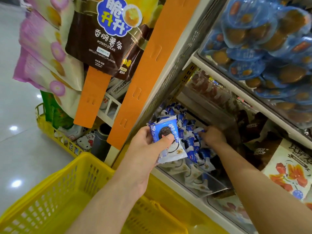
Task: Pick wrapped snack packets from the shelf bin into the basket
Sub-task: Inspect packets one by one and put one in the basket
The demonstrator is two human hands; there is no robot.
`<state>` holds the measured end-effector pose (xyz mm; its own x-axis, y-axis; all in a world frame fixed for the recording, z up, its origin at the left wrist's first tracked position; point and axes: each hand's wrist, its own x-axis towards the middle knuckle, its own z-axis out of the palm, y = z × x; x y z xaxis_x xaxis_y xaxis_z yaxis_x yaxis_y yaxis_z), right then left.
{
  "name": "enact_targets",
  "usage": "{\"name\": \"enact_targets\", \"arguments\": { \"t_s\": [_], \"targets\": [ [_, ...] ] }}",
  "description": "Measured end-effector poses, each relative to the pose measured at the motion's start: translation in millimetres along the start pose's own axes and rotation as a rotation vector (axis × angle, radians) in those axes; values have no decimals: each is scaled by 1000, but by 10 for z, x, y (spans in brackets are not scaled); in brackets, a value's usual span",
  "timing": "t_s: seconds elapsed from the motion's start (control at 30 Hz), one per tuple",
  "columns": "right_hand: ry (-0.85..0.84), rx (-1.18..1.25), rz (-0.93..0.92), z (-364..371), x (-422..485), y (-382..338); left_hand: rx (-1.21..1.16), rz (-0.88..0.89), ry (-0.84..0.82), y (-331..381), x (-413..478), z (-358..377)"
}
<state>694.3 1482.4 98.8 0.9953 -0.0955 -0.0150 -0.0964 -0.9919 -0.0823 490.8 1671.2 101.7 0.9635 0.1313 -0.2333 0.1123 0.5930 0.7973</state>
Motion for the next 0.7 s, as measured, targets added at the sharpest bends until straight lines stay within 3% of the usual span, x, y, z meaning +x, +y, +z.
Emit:
{"name": "enact_targets", "arguments": {
  "t_s": [0.23, 0.47, 0.6, 0.7],
  "targets": [
    [-20, 299, 74, 36, 110, -75, -14, -23, -6, -36, 57, 34],
    [-104, 264, 64, 67, 76, -135, 38, -31, -15, -39, 50, 37],
    [17, 218, -45, 5, -91, -275, 70, -37, -6, -48, 36, 24],
    [155, 386, -215, -98, -407, -410, 124, -35, -13, -73, 16, 11]
  ]
}}
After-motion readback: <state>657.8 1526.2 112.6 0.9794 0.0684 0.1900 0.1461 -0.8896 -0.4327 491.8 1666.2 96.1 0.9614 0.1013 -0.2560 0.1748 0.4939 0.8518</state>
